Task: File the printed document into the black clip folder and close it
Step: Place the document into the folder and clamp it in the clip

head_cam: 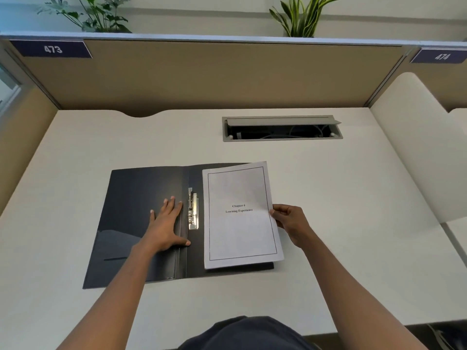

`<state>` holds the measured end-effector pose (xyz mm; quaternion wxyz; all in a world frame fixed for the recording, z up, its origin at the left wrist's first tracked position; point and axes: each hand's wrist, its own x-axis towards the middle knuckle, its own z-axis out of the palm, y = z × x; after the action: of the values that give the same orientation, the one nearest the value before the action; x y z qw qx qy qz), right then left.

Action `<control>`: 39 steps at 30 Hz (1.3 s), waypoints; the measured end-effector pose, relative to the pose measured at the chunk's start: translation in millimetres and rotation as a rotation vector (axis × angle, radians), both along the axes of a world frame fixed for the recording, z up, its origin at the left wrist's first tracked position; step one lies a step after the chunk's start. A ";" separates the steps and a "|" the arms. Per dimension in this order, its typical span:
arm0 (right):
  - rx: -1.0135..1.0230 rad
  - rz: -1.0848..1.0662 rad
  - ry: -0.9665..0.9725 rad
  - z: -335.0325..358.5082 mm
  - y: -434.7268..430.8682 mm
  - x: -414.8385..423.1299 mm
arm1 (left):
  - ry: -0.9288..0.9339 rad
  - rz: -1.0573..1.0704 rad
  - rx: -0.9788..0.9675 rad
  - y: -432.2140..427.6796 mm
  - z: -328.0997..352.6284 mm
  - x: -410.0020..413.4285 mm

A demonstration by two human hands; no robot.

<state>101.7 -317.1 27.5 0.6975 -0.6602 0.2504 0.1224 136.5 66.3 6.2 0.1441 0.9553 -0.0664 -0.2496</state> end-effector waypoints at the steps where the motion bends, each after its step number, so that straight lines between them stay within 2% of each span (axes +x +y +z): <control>1: 0.001 -0.006 -0.002 0.2 0.0 -0.8 | -0.003 0.001 -0.011 -2.5 -1.2 0.5; 23: -0.129 -0.045 0.058 3.0 -11.1 -0.1 | -0.005 -0.045 -0.038 -57.8 -0.8 -11.9; 27: -0.272 -0.020 0.055 0.0 -8.9 4.3 | 0.017 0.003 -0.136 -55.8 9.5 -8.3; 31: -0.481 0.083 0.034 2.6 -3.5 5.1 | -0.185 0.205 -0.344 -61.6 25.6 8.8; 33: -0.580 0.111 0.017 3.7 0.3 3.9 | -0.228 0.316 -0.438 -67.9 33.7 23.3; 39: -0.736 0.144 0.037 4.1 6.2 3.7 | -0.163 0.360 -0.440 -92.8 44.2 71.7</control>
<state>105.4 -310.9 31.6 0.3983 -0.8804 0.2431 0.0848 208.2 -26.6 50.4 0.3838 0.9144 0.0405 -0.1221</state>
